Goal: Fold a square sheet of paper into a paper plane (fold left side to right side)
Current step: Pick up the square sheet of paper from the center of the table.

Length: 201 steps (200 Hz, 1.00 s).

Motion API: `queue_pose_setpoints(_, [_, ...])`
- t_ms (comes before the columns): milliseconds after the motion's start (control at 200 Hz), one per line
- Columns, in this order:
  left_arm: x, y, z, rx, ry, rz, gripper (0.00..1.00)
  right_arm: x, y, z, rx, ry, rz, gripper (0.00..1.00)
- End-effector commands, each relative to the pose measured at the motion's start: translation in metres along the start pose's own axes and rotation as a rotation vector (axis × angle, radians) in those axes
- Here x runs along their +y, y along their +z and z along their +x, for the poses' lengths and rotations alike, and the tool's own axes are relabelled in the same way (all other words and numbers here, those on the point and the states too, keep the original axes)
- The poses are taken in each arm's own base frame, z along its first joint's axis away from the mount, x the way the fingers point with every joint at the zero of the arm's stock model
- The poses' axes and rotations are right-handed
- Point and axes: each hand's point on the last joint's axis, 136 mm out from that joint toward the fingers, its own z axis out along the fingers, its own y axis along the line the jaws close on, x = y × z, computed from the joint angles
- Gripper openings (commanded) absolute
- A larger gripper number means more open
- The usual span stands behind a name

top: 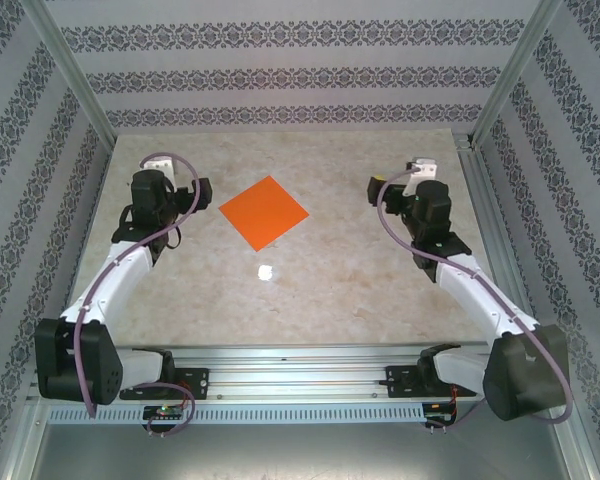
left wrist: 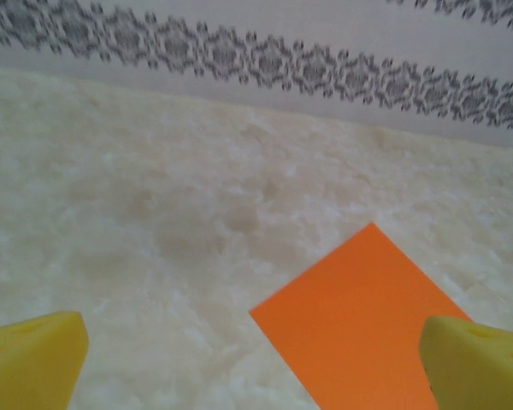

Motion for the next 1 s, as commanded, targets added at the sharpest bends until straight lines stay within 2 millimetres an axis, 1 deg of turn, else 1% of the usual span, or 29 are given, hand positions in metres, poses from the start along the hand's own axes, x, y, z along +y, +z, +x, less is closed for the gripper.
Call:
queue_pose_setpoints(0, [0.008, 0.010, 0.076, 0.349, -0.161, -0.027, 1.00, 0.042, 0.018, 0.076, 0.342, -0.029, -0.035, 0.98])
queue_pose_setpoints(25, [0.007, 0.015, 0.077, 0.366, -0.167, -0.019, 1.00, 0.052, 0.025, 0.085, 0.382, -0.056, -0.044, 0.98])
queue_pose_setpoints(35, [0.006, 0.017, 0.078, 0.374, -0.170, -0.015, 1.00, 0.058, 0.028, 0.084, 0.387, -0.065, -0.048, 0.98])
queue_pose_setpoints(50, [0.004, 0.020, 0.079, 0.383, -0.175, -0.007, 1.00, 0.063, 0.032, 0.091, 0.415, -0.083, -0.048, 0.98])
queue_pose_setpoints(75, [0.002, 0.026, 0.081, 0.403, -0.183, 0.003, 1.00, 0.073, 0.038, 0.092, 0.434, -0.105, -0.050, 0.98])
queue_pose_setpoints(80, [0.002, 0.028, 0.082, 0.409, -0.185, 0.004, 1.00, 0.074, 0.040, 0.096, 0.447, -0.112, -0.049, 0.98])
queue_pose_setpoints(140, [-0.004, 0.045, 0.084, 0.454, -0.201, 0.034, 1.00, 0.093, 0.057, 0.107, 0.523, -0.167, -0.049, 0.98])
queue_pose_setpoints(145, [-0.005, 0.046, 0.084, 0.456, -0.202, 0.040, 1.00, 0.095, 0.058, 0.106, 0.522, -0.169, -0.049, 0.98])
queue_pose_setpoints(180, [-0.007, 0.057, 0.085, 0.476, -0.212, 0.054, 1.00, 0.103, 0.068, 0.113, 0.551, -0.179, -0.043, 0.98])
queue_pose_setpoints(230, [-0.010, 0.072, 0.084, 0.490, -0.232, 0.069, 1.00, 0.120, 0.082, 0.121, 0.580, -0.165, -0.084, 0.98])
queue_pose_setpoints(305, [-0.015, 0.094, 0.085, 0.515, -0.257, 0.096, 1.00, 0.136, 0.101, 0.133, 0.616, -0.130, -0.111, 0.98])
queue_pose_setpoints(345, [-0.018, 0.105, 0.086, 0.529, -0.271, 0.114, 1.00, 0.141, 0.109, 0.140, 0.636, -0.123, -0.110, 0.98])
queue_pose_setpoints(360, [-0.020, 0.109, 0.087, 0.536, -0.278, 0.124, 1.00, 0.143, 0.112, 0.141, 0.638, -0.119, -0.109, 0.98])
queue_pose_setpoints(365, [-0.020, 0.110, 0.087, 0.537, -0.279, 0.127, 1.00, 0.145, 0.113, 0.138, 0.633, -0.117, -0.112, 0.98])
queue_pose_setpoints(440, [-0.027, 0.126, 0.090, 0.567, -0.308, 0.160, 1.00, 0.151, 0.125, 0.150, 0.658, -0.103, -0.100, 0.98])
queue_pose_setpoints(535, [-0.035, 0.135, 0.092, 0.577, -0.336, 0.203, 1.00, 0.155, 0.137, 0.165, 0.686, -0.079, -0.084, 0.97])
queue_pose_setpoints(634, [-0.039, 0.139, 0.099, 0.590, -0.350, 0.222, 1.00, 0.158, 0.147, 0.175, 0.703, -0.052, -0.069, 0.97])
queue_pose_setpoints(729, [-0.042, 0.142, 0.108, 0.613, -0.359, 0.244, 0.97, 0.163, 0.152, 0.185, 0.727, -0.030, -0.056, 0.97])
queue_pose_setpoints(824, [-0.049, 0.144, 0.114, 0.633, -0.369, 0.280, 0.95, 0.165, 0.156, 0.189, 0.716, -0.012, -0.021, 0.97])
queue_pose_setpoints(999, [-0.052, 0.149, 0.122, 0.650, -0.372, 0.282, 0.95, 0.165, 0.161, 0.198, 0.725, 0.015, 0.026, 0.96])
